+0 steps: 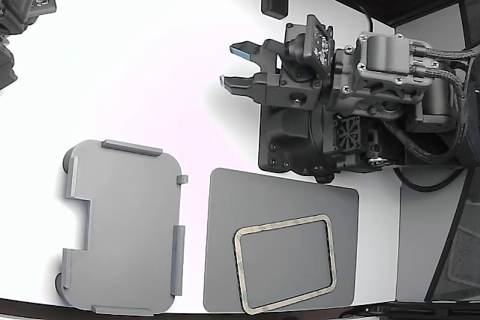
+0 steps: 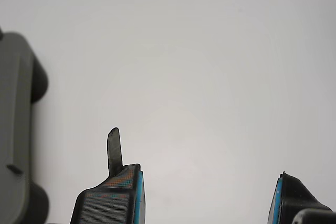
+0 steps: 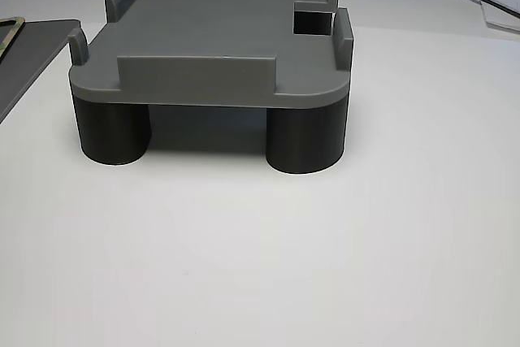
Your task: Move top rectangular frame to the holder.
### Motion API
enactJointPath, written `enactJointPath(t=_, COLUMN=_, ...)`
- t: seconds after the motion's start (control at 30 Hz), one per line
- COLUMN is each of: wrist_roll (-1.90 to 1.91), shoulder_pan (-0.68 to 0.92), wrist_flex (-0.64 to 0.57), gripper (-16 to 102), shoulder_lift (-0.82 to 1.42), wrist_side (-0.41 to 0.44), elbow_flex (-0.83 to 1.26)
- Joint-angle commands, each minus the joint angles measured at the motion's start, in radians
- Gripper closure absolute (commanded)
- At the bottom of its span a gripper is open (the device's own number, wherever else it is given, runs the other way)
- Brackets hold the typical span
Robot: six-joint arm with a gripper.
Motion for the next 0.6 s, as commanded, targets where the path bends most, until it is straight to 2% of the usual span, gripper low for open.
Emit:
enactJointPath(t=0.0, wrist_roll=-0.008, shoulder_pan=-0.014, wrist_flex=-0.009, gripper=-14, shoulder_lift=0.023, wrist_side=-0.009, elbow_flex=-0.021)
enactJointPath(t=0.57, wrist_roll=-0.006, shoulder_pan=-0.014, wrist_flex=-0.009, gripper=-14, shoulder_lift=0.023, wrist_side=-0.006, elbow_flex=-0.021)
